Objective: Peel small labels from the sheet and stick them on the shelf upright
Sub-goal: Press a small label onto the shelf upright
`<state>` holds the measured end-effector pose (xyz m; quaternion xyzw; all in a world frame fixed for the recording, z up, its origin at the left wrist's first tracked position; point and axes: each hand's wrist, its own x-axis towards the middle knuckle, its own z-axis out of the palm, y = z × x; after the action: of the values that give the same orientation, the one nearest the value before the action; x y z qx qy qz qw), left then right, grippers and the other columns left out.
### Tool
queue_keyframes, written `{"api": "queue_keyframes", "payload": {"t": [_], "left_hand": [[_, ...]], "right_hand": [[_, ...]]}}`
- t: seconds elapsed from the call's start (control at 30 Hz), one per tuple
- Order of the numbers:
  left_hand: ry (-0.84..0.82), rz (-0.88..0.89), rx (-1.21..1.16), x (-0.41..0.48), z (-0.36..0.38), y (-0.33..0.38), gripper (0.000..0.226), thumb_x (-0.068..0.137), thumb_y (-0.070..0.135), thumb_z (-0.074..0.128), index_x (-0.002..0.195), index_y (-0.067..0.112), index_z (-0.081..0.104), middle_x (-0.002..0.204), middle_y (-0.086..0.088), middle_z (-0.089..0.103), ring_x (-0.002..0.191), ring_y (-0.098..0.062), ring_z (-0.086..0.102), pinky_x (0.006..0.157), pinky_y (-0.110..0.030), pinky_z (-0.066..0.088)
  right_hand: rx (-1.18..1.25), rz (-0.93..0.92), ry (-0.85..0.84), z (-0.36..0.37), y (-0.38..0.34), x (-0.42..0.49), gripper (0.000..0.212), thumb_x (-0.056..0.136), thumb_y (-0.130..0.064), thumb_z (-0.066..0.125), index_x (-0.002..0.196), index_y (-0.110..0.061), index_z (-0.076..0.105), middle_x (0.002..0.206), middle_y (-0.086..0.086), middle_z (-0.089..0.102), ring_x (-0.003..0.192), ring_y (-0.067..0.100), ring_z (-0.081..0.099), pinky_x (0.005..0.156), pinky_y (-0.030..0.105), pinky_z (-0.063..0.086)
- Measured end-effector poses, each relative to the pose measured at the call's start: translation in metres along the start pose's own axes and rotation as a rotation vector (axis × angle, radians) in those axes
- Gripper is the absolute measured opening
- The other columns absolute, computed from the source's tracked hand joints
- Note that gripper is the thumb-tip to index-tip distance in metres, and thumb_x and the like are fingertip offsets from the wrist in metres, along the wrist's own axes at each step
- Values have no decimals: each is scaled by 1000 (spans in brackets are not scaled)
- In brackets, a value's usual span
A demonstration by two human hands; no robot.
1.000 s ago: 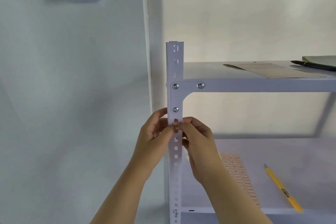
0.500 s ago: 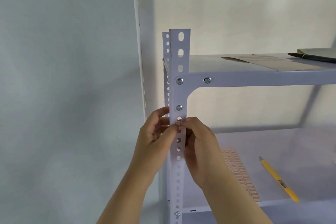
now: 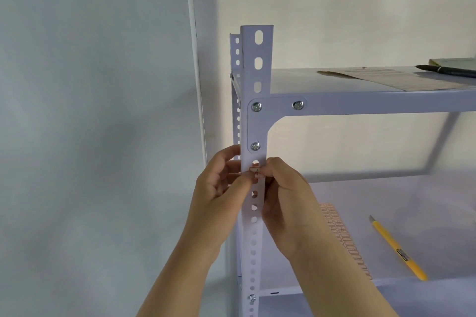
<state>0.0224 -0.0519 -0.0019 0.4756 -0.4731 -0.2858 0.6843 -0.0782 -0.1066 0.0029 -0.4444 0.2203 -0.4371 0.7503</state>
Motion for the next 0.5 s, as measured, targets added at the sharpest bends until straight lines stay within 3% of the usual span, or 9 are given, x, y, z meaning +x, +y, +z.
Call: {"api": "queue_keyframes", "payload": {"t": [0.17, 0.27, 0.4, 0.5], "left_hand": [[9, -1, -1, -1, 1, 0, 35, 95, 2, 59, 121, 25, 66, 107, 0, 78, 98, -18, 74, 84, -22, 59], [14, 0, -9, -1, 1, 0, 35, 95, 1, 59, 121, 23, 66, 106, -2, 79, 97, -20, 75, 86, -26, 59], [20, -2, -7, -2, 1, -1, 37, 95, -1, 58, 121, 24, 66, 106, -1, 79, 96, -19, 75, 86, -26, 59], [21, -2, -2, -2, 1, -1, 37, 95, 1, 58, 122, 25, 65, 107, -1, 78, 97, -19, 75, 86, -26, 59]], "right_hand": [[-10, -7, 0, -1, 0, 0, 47, 79, -14, 52, 114, 17, 52, 123, 39, 60, 100, 46, 59, 88, 49, 44], [4, -8, -25, -6, 2, -2, 34, 83, -10, 52, 104, 16, 57, 121, 37, 62, 97, 40, 62, 89, 47, 45], [27, 18, -79, -5, 0, -6, 28, 89, -13, 49, 78, -11, 75, 103, 24, 72, 95, 34, 63, 89, 46, 45], [34, 25, -76, -2, -2, -6, 25, 88, -13, 51, 77, -12, 73, 102, 22, 71, 96, 34, 62, 88, 46, 44]]}}
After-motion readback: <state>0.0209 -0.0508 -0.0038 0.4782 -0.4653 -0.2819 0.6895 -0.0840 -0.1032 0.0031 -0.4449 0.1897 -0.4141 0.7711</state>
